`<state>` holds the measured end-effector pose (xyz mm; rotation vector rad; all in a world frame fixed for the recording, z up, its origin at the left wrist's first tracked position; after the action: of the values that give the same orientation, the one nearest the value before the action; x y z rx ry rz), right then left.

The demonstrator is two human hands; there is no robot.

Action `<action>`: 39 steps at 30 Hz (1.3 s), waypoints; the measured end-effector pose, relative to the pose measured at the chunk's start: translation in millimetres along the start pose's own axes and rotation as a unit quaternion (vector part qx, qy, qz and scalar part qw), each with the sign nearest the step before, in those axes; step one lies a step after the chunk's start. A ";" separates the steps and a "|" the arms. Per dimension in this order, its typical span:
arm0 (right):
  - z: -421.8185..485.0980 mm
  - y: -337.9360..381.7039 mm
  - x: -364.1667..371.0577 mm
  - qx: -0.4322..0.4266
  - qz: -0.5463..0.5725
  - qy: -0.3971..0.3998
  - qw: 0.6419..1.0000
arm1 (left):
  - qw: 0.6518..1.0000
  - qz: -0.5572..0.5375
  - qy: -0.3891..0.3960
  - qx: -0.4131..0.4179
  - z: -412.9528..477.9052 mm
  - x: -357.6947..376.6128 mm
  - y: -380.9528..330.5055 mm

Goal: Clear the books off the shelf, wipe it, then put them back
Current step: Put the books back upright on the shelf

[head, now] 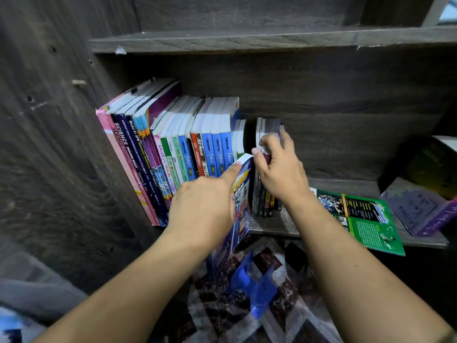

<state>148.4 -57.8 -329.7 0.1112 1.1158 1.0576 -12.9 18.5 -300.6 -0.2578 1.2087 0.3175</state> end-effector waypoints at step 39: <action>-9.5 -72.4 19.9 0.145 0.203 0.204 0.947 | 0.976 0.105 -0.189 0.029 46.2 37.4 -20.0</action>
<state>187.7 -86.0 -387.9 0.3835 1.6724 1.3109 46.8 20.5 -319.9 -0.0142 0.8677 0.4907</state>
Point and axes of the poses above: each hand's wrist, its own z-axis towards the middle knuckle, its own x-axis out of the palm, y = z × x, the point moved 8 cm from there along z, towards the middle knuckle, and after that the axes turned 1 degree about -y, right-handed, at the moved point
